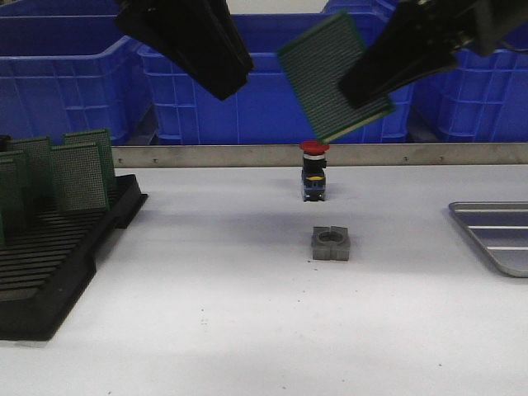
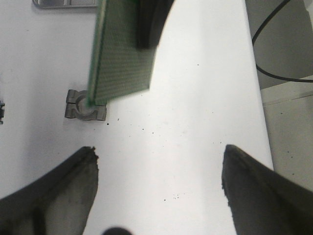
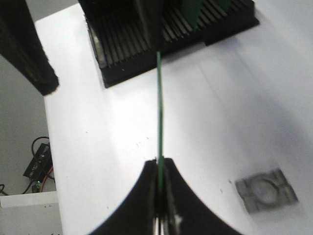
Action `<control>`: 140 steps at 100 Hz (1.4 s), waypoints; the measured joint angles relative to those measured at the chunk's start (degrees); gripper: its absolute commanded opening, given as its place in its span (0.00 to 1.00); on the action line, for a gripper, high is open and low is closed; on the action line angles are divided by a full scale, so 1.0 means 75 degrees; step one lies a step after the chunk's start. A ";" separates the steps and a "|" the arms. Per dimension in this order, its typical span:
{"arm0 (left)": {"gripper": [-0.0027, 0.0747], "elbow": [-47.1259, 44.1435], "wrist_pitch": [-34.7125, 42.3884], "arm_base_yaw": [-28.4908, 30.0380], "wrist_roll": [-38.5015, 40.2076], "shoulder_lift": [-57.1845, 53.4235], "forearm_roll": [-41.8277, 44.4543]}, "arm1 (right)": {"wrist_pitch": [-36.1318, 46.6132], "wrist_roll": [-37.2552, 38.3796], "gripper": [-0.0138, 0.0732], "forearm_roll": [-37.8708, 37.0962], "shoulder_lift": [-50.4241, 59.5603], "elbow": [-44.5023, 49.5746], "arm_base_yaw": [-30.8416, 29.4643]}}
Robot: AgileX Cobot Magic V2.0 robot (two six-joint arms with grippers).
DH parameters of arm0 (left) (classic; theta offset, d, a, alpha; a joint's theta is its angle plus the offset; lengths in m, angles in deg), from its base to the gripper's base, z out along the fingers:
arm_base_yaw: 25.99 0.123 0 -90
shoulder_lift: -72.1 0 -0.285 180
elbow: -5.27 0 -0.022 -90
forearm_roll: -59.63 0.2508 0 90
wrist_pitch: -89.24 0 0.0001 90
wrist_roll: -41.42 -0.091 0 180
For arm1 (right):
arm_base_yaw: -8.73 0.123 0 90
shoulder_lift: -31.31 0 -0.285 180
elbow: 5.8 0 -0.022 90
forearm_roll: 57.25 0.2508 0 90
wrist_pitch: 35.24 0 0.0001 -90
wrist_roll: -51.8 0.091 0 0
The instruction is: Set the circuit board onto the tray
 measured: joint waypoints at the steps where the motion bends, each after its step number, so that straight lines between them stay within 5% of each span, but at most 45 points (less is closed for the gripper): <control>1: 0.69 0.0000 0.0000 0.0000 0.0000 0.0000 0.0000 | -0.0037 0.0038 0.08 -0.0037 0.0023 0.0000 -0.0051; 50: 0.69 0.0000 0.0013 0.0000 0.0000 0.0000 0.0000 | 0.0005 0.3487 0.08 -0.0761 -0.0989 -0.0012 -0.3708; 100: 0.69 0.0000 0.0013 0.0000 0.0000 0.0000 0.0000 | 0.0390 0.4225 0.09 -0.0016 -0.3084 -0.0031 -0.4060; 140: 0.69 0.0000 0.0013 0.0000 0.0000 0.0000 0.0000 | 0.0525 0.4259 0.61 0.0054 -0.3251 -0.0055 -0.4060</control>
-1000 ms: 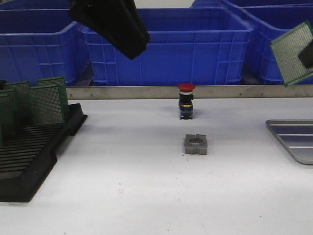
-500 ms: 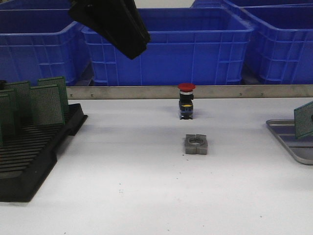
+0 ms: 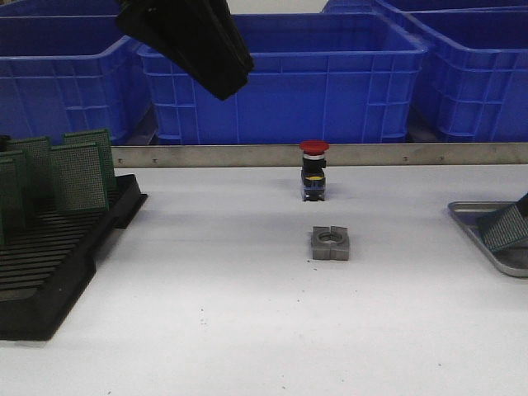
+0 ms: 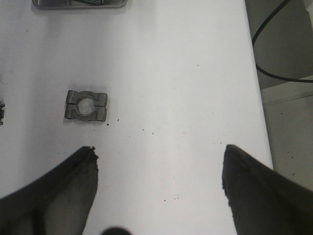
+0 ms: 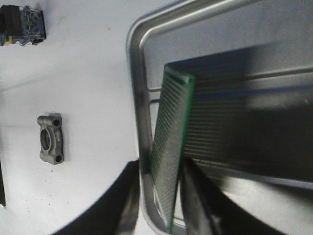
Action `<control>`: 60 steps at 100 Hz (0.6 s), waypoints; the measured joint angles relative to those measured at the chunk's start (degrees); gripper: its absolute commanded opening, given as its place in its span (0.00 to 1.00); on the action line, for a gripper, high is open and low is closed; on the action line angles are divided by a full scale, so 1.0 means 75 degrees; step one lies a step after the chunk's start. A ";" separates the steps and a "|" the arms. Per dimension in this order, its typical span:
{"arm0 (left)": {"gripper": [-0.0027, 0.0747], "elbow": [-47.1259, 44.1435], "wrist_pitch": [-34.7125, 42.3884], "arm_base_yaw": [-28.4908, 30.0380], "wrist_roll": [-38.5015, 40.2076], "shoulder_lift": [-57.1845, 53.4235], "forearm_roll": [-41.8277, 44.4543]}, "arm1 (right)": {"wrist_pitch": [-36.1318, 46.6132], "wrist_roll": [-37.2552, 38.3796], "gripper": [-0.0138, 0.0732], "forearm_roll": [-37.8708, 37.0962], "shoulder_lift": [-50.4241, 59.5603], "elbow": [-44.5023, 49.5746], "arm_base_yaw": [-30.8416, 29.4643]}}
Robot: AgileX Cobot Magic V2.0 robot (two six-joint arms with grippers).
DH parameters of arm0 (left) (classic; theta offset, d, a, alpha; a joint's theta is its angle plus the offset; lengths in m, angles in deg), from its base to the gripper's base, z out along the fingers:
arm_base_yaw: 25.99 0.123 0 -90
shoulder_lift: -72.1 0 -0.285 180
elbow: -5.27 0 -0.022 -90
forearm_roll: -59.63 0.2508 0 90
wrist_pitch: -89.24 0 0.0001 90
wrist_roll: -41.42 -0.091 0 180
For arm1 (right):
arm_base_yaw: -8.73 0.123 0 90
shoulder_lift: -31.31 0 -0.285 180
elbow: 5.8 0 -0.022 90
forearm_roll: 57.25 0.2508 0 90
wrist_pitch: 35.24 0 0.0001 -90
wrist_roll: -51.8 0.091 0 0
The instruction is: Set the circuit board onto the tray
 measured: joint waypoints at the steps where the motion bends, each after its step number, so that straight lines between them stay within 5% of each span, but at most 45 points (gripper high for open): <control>1: 0.69 0.0000 0.0000 0.0000 0.0000 0.0000 0.0000 | 0.0026 0.0000 0.63 0.0000 0.0000 0.0000 0.0000; 20: 0.69 0.0000 0.0000 0.0000 0.0000 0.0000 0.0000 | 0.0146 0.0000 0.78 0.0012 0.0000 -0.0012 0.0000; 60: 0.69 0.0000 0.0000 0.0000 0.0000 0.0000 0.0000 | 0.0338 0.0000 0.78 -0.0046 0.0304 -0.0012 0.0000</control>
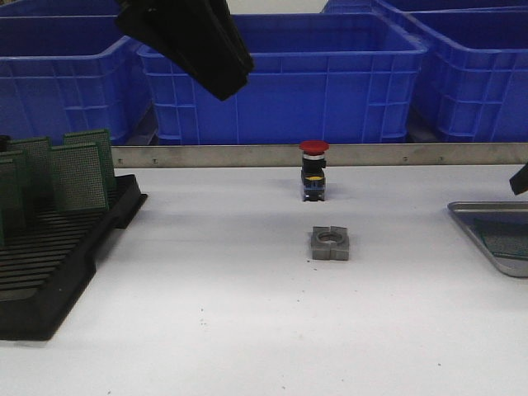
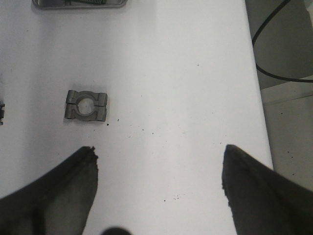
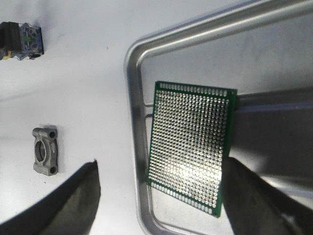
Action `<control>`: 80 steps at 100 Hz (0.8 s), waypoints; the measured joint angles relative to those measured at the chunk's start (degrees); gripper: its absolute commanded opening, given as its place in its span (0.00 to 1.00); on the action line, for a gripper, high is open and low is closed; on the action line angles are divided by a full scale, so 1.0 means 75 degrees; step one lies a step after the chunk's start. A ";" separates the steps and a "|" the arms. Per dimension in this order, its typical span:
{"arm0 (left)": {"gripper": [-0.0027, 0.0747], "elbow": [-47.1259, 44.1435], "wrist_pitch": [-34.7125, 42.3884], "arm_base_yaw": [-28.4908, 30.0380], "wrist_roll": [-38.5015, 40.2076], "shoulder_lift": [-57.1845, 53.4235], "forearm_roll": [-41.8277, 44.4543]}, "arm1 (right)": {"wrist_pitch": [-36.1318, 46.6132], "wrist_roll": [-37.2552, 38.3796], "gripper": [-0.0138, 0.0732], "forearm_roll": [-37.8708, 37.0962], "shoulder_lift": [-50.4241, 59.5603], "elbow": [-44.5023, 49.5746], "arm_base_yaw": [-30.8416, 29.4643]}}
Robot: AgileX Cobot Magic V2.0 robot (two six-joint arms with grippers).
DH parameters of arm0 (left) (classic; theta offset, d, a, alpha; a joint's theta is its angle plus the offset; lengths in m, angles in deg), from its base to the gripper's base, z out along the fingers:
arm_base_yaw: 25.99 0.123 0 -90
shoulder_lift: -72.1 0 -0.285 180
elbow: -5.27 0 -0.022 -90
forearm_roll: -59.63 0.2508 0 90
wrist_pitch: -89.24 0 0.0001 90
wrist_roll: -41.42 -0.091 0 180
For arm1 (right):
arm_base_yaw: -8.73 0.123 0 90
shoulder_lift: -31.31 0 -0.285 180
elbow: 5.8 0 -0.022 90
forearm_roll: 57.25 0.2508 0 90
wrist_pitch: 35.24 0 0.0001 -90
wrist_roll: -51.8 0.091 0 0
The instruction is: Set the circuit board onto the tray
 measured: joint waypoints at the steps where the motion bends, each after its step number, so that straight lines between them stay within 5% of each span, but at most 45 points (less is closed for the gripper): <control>1: 0.69 0.0000 0.0000 0.0000 0.0000 0.0000 0.0000 | 0.0000 0.0000 0.78 0.0000 0.0021 0.0000 0.0000; 29: 0.69 0.0209 0.0000 0.0193 0.0000 -0.0003 0.0564 | 0.0000 0.0000 0.78 0.0000 0.0184 0.0000 0.0000; 80: 0.69 0.0358 0.0168 0.2501 -0.0407 -0.0019 0.2051 | 0.0000 0.0000 0.78 -0.0015 0.0184 0.0000 0.0000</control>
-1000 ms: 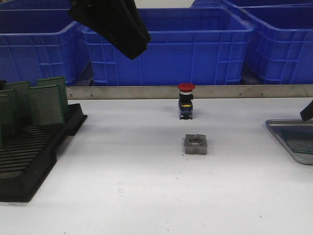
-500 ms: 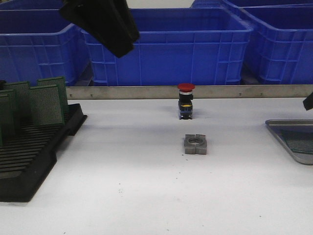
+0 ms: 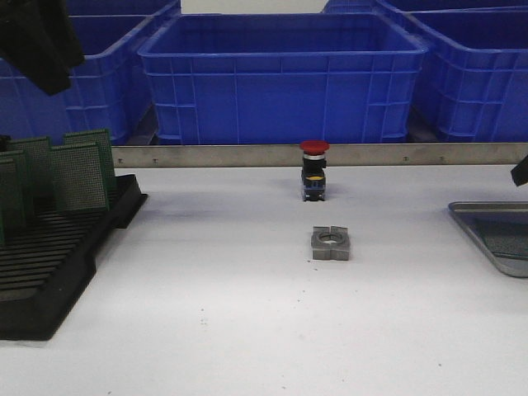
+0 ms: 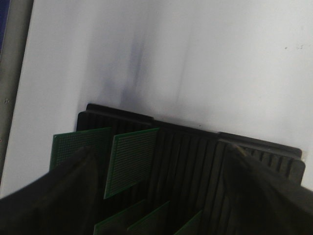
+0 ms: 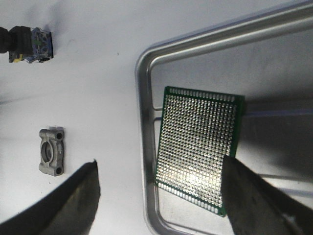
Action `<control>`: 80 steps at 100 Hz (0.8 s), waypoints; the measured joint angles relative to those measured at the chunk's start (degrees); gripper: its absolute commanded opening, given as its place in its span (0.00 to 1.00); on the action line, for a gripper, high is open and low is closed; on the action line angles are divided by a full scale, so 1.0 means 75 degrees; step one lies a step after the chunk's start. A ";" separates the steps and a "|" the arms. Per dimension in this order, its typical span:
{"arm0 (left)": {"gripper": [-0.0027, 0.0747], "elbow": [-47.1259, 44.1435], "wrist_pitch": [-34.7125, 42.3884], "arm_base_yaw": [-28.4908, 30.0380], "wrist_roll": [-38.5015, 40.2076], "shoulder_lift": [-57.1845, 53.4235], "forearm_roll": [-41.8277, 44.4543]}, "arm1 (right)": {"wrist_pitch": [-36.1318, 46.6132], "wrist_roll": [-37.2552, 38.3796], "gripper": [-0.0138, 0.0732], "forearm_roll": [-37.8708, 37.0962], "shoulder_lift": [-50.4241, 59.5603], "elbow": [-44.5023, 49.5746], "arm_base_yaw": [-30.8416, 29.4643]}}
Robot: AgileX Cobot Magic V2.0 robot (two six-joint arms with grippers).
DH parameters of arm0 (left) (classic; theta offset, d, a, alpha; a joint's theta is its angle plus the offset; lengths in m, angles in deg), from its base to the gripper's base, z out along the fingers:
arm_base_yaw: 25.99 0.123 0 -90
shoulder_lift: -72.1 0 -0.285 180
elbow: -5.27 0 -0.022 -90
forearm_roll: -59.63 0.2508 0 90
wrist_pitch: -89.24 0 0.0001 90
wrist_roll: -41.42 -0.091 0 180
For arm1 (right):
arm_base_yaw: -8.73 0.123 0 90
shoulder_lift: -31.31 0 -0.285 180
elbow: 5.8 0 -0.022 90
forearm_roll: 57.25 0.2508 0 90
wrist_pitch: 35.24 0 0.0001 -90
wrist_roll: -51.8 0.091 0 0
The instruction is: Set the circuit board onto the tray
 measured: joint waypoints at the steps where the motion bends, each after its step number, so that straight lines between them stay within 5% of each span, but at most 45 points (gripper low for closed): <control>1: 0.69 0.0000 0.0000 0.0019 -0.0021 0.0000 0.0000 | 0.0000 0.0000 0.78 0.0000 0.0000 0.0000 0.0000; 80: 0.69 0.0000 0.0903 0.0341 -0.0366 0.1590 0.0362 | -0.0056 0.0000 0.78 -0.0010 0.0012 0.0000 0.0000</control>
